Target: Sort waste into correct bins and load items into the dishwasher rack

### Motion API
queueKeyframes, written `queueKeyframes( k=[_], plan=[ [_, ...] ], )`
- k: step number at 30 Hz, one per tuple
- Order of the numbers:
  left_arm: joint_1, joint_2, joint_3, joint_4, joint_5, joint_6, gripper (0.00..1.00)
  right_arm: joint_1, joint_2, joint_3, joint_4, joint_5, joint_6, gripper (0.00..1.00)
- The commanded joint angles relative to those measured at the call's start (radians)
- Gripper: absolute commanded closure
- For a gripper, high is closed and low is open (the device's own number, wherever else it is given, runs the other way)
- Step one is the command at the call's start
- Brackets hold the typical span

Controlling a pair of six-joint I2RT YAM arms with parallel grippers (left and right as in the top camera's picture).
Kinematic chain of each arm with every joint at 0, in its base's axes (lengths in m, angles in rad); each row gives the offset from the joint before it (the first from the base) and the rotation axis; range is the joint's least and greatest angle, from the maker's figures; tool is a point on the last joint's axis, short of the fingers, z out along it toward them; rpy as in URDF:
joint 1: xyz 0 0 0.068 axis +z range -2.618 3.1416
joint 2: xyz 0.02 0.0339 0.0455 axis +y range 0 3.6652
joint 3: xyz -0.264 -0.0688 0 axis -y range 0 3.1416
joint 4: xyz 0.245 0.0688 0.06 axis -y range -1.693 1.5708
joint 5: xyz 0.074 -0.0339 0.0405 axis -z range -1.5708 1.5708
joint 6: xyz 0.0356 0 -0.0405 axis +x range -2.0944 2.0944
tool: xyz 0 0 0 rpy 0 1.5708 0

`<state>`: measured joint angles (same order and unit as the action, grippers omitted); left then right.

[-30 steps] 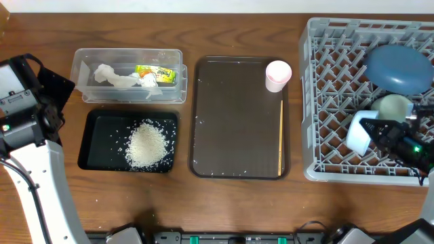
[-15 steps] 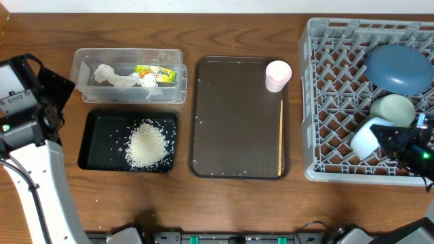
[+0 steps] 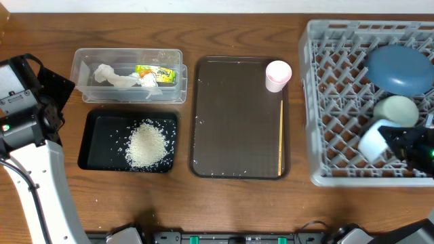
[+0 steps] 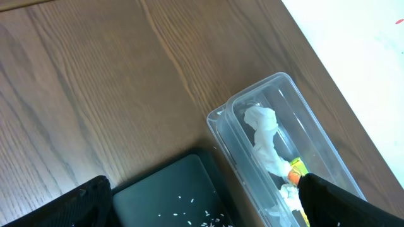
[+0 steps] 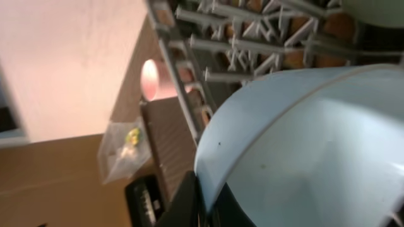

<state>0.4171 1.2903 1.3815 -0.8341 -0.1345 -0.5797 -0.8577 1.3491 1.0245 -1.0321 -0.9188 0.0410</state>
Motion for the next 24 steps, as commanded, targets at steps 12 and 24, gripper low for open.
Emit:
queueKeyframes(
  k=[12,24],
  plan=[
    [0.004,0.004,0.010,-0.003,-0.009,-0.005,0.04,-0.018,-0.006,0.080,-0.059,-0.134,-0.106,0.99],
    [0.004,0.004,0.010,-0.003,-0.009,-0.005,0.04,0.114,-0.005,0.079,0.114,-0.238,-0.222,0.99]
  ],
)
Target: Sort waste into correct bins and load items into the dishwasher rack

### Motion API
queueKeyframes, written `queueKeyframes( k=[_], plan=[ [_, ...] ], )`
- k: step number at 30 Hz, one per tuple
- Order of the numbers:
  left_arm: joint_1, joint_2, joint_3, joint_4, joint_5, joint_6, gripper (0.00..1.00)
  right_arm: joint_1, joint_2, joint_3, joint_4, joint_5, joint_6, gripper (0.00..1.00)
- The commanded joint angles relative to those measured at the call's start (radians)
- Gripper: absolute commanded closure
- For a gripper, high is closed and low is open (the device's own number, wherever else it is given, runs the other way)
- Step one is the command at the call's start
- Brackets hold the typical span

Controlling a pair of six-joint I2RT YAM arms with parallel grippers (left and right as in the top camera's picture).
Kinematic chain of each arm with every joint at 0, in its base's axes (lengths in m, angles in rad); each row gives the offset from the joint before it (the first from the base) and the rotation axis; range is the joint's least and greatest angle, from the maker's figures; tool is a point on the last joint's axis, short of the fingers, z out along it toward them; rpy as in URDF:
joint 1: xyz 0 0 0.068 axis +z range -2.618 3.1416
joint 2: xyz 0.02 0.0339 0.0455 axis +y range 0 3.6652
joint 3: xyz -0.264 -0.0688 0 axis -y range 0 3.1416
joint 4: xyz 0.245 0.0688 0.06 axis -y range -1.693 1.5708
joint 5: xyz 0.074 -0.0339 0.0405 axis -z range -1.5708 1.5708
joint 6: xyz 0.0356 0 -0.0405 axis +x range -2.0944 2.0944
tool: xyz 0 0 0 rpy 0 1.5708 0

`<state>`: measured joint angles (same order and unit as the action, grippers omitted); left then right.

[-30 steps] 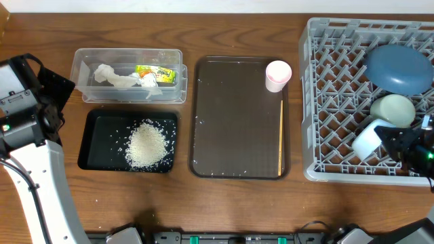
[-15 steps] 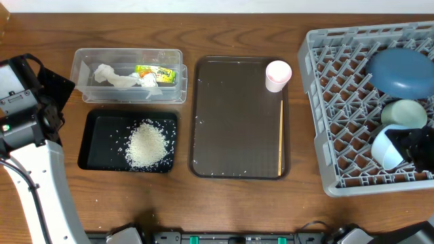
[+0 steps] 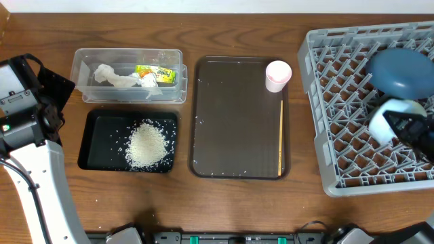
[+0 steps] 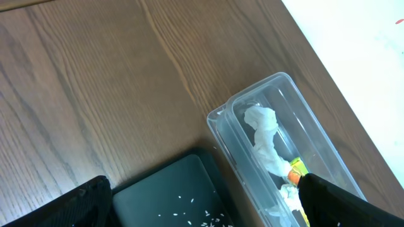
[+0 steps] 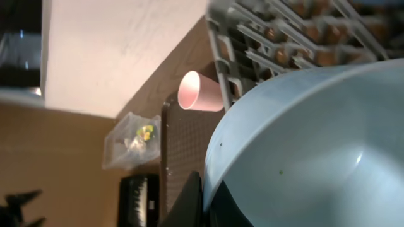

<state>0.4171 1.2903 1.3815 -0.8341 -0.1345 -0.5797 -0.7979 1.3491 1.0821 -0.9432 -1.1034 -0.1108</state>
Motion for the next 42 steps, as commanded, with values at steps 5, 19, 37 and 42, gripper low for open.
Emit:
queueKeyframes(
  k=[5,19,37,42],
  plan=[
    [0.004,0.004,0.010,-0.003,-0.009,-0.005,0.04,0.199,-0.003,0.022,0.174,-0.063,-0.015,0.99],
    [0.005,0.004,0.010,-0.003,-0.009,-0.005,0.04,0.353,0.159,0.021,0.375,0.113,0.275,0.99],
    [0.005,0.004,0.010,-0.003,-0.009,-0.005,0.04,0.319,0.138,0.022,0.245,0.417,0.283,0.90],
    [0.005,0.004,0.010,-0.003,-0.009,-0.005,0.04,0.319,0.111,0.022,0.221,0.457,0.283,0.82]
  ],
)
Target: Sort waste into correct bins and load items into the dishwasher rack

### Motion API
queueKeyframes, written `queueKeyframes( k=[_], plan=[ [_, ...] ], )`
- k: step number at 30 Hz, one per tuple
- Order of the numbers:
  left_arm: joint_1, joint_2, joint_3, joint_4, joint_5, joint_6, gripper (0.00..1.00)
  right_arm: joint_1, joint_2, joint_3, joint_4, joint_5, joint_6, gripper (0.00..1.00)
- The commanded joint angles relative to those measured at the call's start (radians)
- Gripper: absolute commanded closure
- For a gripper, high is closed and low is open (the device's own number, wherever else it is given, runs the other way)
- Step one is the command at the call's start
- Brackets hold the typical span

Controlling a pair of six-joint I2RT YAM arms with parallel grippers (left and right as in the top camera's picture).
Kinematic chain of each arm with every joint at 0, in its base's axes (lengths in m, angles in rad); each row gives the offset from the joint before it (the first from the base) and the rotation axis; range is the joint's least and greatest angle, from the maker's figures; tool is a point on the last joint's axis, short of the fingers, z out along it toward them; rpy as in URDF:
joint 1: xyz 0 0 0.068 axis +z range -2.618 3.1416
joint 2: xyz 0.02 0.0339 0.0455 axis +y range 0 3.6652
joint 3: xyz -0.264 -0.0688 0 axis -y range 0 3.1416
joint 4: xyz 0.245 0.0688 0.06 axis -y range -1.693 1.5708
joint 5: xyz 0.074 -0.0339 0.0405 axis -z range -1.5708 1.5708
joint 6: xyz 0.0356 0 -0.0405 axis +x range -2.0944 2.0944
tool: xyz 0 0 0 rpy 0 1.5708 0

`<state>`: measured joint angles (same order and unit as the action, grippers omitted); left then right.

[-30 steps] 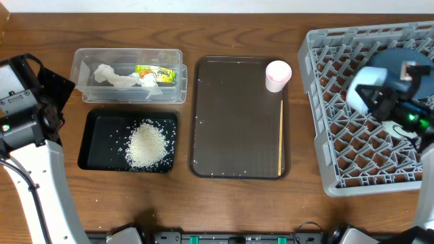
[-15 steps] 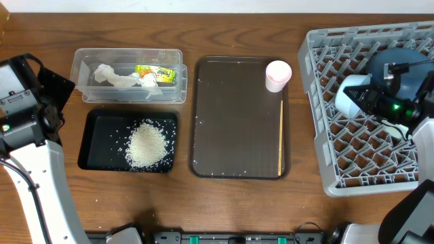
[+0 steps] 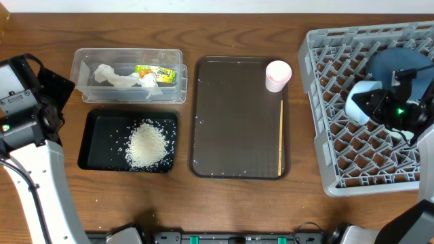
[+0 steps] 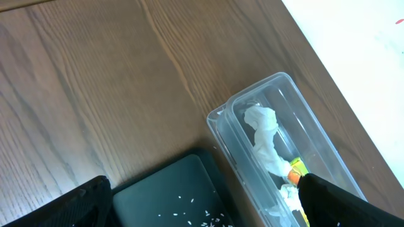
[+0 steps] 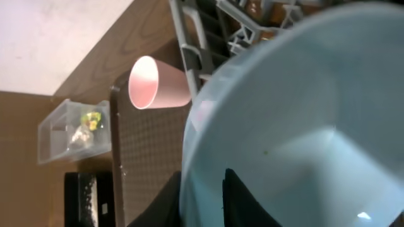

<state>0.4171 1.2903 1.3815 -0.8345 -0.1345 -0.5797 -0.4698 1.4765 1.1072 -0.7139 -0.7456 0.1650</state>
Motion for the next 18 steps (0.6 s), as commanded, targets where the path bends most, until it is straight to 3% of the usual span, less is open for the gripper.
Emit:
queueKeyframes(
  k=[1,4,12,18],
  plan=[
    [0.005,0.004,0.010,-0.003,-0.009,-0.005,0.04,-0.010,-0.016,-0.003,-0.011,0.099,0.007,0.86],
    [0.004,0.004,0.010,-0.003,-0.009,-0.005,0.04,-0.010,-0.016,-0.003,-0.016,0.087,0.007,0.99],
    [0.004,0.004,0.010,-0.003,-0.009,-0.005,0.04,-0.010,-0.016,-0.003,0.019,-0.241,0.008,0.99],
    [0.004,0.004,0.010,-0.003,-0.009,-0.005,0.04,-0.009,-0.016,-0.003,0.013,-0.269,0.006,0.99]
  ],
)
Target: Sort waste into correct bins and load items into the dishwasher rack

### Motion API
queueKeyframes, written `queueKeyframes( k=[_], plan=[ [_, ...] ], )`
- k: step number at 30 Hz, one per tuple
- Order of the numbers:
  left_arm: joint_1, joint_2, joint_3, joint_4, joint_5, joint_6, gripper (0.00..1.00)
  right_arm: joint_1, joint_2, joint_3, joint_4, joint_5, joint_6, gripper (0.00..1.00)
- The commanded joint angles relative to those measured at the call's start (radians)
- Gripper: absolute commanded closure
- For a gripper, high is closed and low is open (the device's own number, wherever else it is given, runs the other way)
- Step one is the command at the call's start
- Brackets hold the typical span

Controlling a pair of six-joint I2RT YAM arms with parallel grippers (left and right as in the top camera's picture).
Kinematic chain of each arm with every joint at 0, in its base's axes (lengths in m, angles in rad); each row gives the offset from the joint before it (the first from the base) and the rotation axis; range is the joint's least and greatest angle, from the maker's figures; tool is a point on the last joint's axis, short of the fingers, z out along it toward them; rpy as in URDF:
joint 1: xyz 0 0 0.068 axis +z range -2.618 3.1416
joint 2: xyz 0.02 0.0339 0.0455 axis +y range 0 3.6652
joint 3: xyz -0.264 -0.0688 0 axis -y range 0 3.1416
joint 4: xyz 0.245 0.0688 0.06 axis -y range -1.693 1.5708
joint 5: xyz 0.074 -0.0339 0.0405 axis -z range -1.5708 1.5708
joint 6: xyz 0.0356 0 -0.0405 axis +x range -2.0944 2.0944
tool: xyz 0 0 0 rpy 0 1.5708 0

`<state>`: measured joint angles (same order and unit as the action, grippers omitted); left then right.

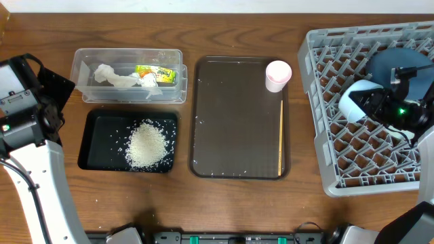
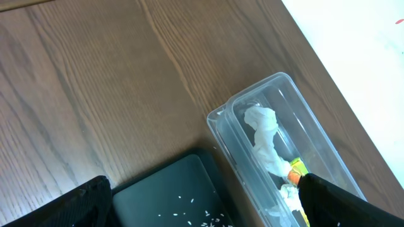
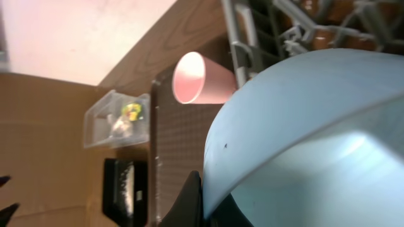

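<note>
My right gripper point(image 1: 377, 106) is shut on the rim of a pale blue-white bowl point(image 1: 352, 99), held tilted over the middle of the grey dishwasher rack point(image 1: 319, 149). In the right wrist view the bowl point(image 3: 303, 132) fills the frame, with a finger point(image 3: 194, 197) pinching its edge. A dark blue plate point(image 1: 407, 66) lies in the rack's far right. A pink cup point(image 1: 278, 74) and a chopstick point(image 1: 281, 135) sit on the brown tray point(image 1: 230, 122). My left gripper point(image 2: 203, 189) hangs open at the far left, above the bins.
A clear bin point(image 1: 129, 74) with tissue and a yellow wrapper stands at the back left. In front of it a black bin point(image 1: 102, 139) holds rice. The rack's left wall is close to the tray's right edge.
The bowl in my right gripper has shifted slightly left over the rack and tilted differently. The left arm has not moved.
My right gripper held the bowl low at the rack's front right. Then the bowl was further back, by the blue plate, and the rack sat slightly shifted. Later it was over the rack's middle, where it is now. The left arm stayed still.
</note>
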<state>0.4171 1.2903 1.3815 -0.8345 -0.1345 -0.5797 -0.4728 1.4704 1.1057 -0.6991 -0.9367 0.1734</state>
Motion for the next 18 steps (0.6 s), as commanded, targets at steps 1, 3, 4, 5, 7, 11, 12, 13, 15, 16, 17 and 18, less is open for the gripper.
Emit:
queueKeyframes(
  k=[1,3,4,5,7,11,12,13,15,16,17,18],
  plan=[
    [0.005,0.004,0.010,-0.003,-0.009,-0.005,0.04,-0.004,-0.010,-0.002,-0.004,-0.088,-0.003,0.99],
    [0.005,0.004,0.010,-0.003,-0.009,-0.005,0.04,0.005,-0.010,-0.005,-0.005,-0.104,-0.015,0.99],
    [0.004,0.004,0.010,-0.003,-0.009,-0.005,0.04,0.013,-0.010,-0.006,-0.005,-0.103,-0.026,0.99],
    [0.005,0.004,0.010,-0.003,-0.009,-0.005,0.04,0.023,-0.009,-0.008,-0.005,-0.098,-0.047,0.99],
    [0.004,0.004,0.010,-0.003,-0.009,-0.005,0.04,0.036,-0.003,-0.008,-0.009,-0.058,-0.055,0.99],
    [0.004,0.004,0.010,-0.003,-0.009,-0.005,0.04,0.040,0.030,-0.008,0.000,-0.031,-0.060,0.99],
    [0.005,0.004,0.010,-0.003,-0.009,-0.005,0.04,0.040,0.039,-0.008,0.001,-0.018,-0.058,0.99],
    [0.005,0.004,0.010,-0.003,-0.009,-0.005,0.04,0.040,0.049,-0.008,0.003,-0.004,-0.059,0.99],
    [0.004,0.004,0.010,-0.003,-0.009,-0.005,0.04,0.040,0.071,-0.008,0.006,0.020,-0.059,0.99],
    [0.004,0.004,0.010,-0.003,-0.009,-0.005,0.04,0.040,0.084,-0.008,0.009,0.019,-0.068,0.99],
    [0.004,0.004,0.010,-0.003,-0.009,-0.005,0.04,0.040,0.097,-0.008,0.013,0.015,-0.079,0.99],
    [0.004,0.004,0.010,-0.003,-0.009,-0.005,0.04,0.040,0.107,-0.008,0.016,0.012,-0.084,0.99]
  ],
)
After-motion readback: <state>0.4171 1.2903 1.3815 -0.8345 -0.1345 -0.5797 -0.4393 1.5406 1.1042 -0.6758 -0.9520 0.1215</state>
